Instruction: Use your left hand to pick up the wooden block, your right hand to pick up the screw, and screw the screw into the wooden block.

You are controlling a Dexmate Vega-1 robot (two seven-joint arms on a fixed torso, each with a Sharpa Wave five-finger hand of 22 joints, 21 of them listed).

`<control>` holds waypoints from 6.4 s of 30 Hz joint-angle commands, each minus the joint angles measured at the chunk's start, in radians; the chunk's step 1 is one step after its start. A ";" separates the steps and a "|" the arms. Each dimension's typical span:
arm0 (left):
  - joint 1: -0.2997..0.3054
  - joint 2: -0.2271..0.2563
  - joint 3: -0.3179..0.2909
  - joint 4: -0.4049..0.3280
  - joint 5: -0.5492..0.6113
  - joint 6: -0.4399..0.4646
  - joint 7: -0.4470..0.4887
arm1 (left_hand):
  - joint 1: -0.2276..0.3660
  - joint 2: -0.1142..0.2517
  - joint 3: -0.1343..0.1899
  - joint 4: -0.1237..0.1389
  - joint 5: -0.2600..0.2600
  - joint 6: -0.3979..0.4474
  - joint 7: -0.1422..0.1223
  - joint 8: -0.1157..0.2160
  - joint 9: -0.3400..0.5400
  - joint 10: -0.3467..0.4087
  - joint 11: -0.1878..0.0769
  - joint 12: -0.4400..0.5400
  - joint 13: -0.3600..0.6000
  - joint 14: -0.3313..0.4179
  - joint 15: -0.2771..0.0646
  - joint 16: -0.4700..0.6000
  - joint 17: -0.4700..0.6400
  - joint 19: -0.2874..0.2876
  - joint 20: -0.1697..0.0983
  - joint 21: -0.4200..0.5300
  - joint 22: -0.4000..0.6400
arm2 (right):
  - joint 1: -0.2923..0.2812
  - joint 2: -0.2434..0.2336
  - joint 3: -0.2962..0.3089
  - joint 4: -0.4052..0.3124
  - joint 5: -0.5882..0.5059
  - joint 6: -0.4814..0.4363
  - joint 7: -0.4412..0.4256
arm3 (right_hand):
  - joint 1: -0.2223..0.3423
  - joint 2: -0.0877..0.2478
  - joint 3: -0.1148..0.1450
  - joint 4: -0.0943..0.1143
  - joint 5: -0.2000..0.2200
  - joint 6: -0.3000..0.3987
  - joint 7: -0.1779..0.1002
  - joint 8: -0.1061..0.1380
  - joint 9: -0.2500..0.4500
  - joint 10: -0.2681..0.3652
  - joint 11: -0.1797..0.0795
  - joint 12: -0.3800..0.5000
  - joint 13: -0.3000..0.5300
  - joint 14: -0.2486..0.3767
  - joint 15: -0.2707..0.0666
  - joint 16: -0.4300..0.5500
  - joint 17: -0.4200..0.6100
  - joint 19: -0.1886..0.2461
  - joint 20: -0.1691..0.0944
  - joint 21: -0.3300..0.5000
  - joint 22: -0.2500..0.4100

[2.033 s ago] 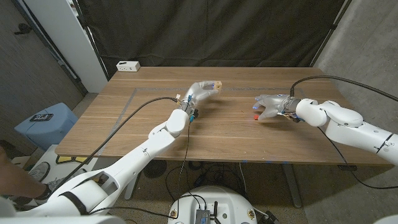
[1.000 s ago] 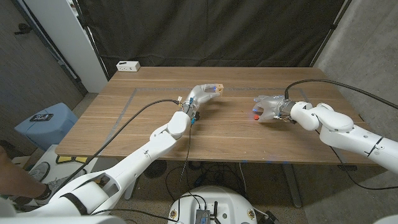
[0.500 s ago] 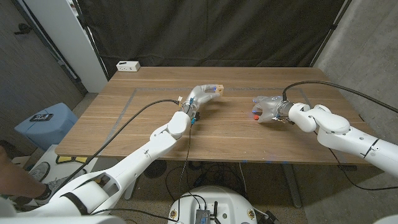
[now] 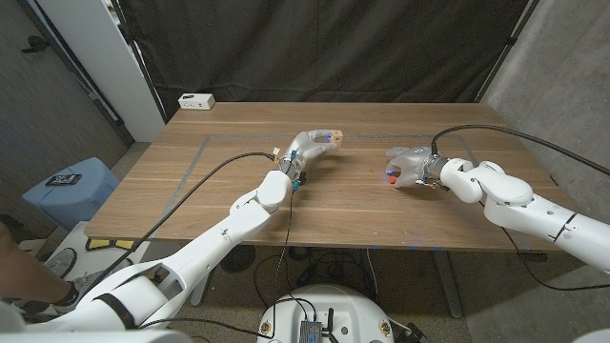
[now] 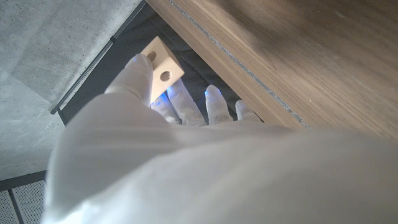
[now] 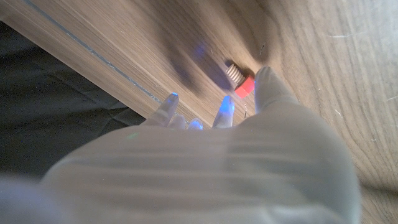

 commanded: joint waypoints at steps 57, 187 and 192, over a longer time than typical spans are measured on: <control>0.014 0.010 0.005 -0.028 -0.004 0.023 -0.008 | 0.006 0.022 -0.011 -0.003 -0.006 0.019 -0.002 -0.001 0.004 0.003 -0.004 -0.014 0.009 0.008 -0.102 0.003 0.004 0.001 0.005 0.007 0.004 | 0.019 0.026 -0.018 0.011 0.016 -0.016 0.012 | 0.025 -0.009 0.033 0.011 -0.005 0.121 0.047 0.097 0.042 0.067 0.021 0.012 0.005 0.040 -0.043 0.011 0.009 0.053 -0.010 0.003 0.005; 0.002 -0.013 0.019 0.023 -0.025 -0.024 -0.045 | 0.008 0.042 -0.038 -0.006 -0.008 0.019 0.002 -0.007 0.005 0.007 -0.004 -0.045 0.021 0.010 -0.098 0.003 0.003 0.008 0.010 0.009 0.004 | -0.041 -0.001 0.095 -0.043 0.190 -0.003 -0.105 | 0.078 0.007 0.095 0.010 -0.002 0.259 0.079 0.247 0.113 0.171 0.020 0.016 0.006 0.136 -0.076 0.015 0.016 0.159 -0.103 0.004 0.004; -0.001 -0.017 0.019 0.024 -0.026 -0.017 -0.044 | 0.008 0.043 -0.039 -0.006 -0.008 0.023 0.003 -0.006 0.005 0.007 -0.004 -0.046 0.021 0.010 -0.100 0.003 0.003 0.008 0.011 0.008 0.004 | -0.052 0.003 0.111 -0.048 0.227 -0.010 -0.126 | 0.079 0.007 0.097 0.010 -0.003 0.261 0.078 0.251 0.115 0.176 0.019 0.017 0.006 0.140 -0.074 0.016 0.017 0.161 -0.103 0.004 0.003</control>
